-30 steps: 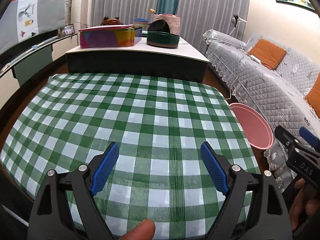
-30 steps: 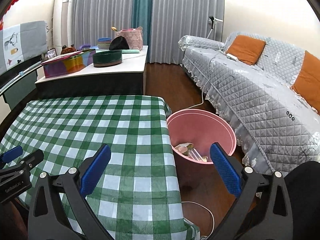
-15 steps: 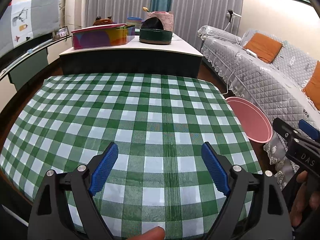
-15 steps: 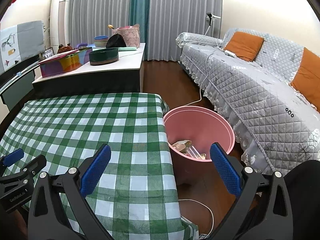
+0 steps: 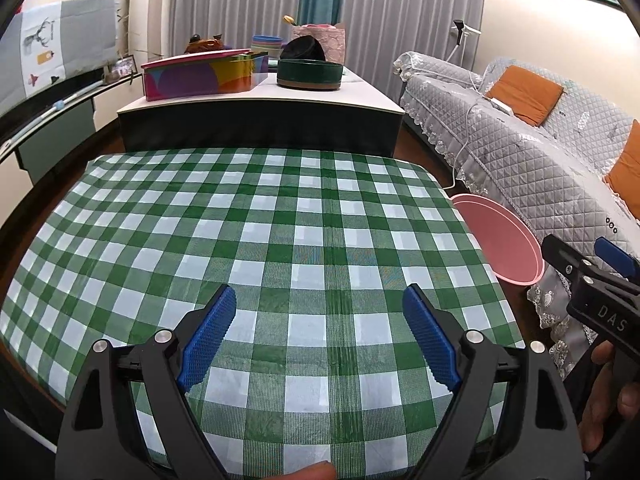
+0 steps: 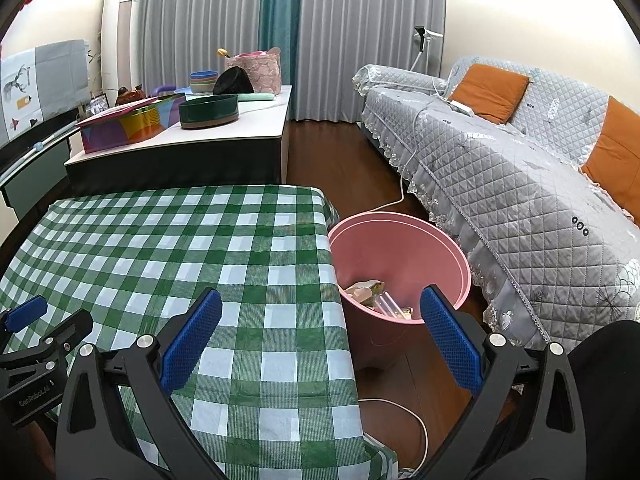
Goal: Collect trash
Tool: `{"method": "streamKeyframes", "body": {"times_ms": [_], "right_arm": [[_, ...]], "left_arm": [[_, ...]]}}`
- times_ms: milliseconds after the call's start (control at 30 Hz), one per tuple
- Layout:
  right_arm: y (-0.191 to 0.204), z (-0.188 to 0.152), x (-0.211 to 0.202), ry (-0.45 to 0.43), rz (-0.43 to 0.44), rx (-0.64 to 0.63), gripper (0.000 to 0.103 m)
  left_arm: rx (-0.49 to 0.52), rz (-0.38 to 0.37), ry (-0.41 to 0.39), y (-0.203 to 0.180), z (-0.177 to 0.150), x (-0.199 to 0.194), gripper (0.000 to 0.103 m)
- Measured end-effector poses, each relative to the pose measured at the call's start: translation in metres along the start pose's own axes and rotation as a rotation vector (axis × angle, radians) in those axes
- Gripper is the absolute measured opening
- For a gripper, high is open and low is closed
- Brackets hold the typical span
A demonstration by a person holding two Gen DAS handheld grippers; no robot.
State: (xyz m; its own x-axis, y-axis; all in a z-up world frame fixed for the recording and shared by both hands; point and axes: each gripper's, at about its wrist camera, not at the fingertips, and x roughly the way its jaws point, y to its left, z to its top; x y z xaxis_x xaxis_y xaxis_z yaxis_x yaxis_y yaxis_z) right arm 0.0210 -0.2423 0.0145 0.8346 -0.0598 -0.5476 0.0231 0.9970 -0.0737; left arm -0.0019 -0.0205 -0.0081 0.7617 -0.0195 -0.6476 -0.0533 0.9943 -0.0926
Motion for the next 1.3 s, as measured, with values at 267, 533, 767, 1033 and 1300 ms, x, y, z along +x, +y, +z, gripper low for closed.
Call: {"method": "streamKeyframes", "body": {"times_ms": [267,533,767,1033,1300], "right_arm": [[0.0003,0.0,-0.0001,-0.001,0.0,0.001,0.097],[0.0004,-0.0001,-0.0002,-0.002,0.0,0.0,0.098],[0.0005,-0.0002,-0.0002,-0.001,0.0,0.0,0.098],[0.0007,-0.0002,0.0002,0.0,0.0,0.001,0.098],[0.0007,-0.0002,-0.0001,0.0,0.0,0.0,0.098]], "left_arm": [[0.004,-0.003,-0.002,-0.0006,0.0007,-0.0007,0.086],[0.005,-0.005,-0.003,-0.0006,0.0013,-0.0008,0.086],[0.009,-0.006,-0.004,-0.0014,0.0017,-0.0011,0.087],[0.01,-0.008,-0.008,-0.0013,0.0023,-0.0017,0.088],[0.014,-0.004,-0.018,-0.0026,0.0032,-0.0019,0.088]]}}
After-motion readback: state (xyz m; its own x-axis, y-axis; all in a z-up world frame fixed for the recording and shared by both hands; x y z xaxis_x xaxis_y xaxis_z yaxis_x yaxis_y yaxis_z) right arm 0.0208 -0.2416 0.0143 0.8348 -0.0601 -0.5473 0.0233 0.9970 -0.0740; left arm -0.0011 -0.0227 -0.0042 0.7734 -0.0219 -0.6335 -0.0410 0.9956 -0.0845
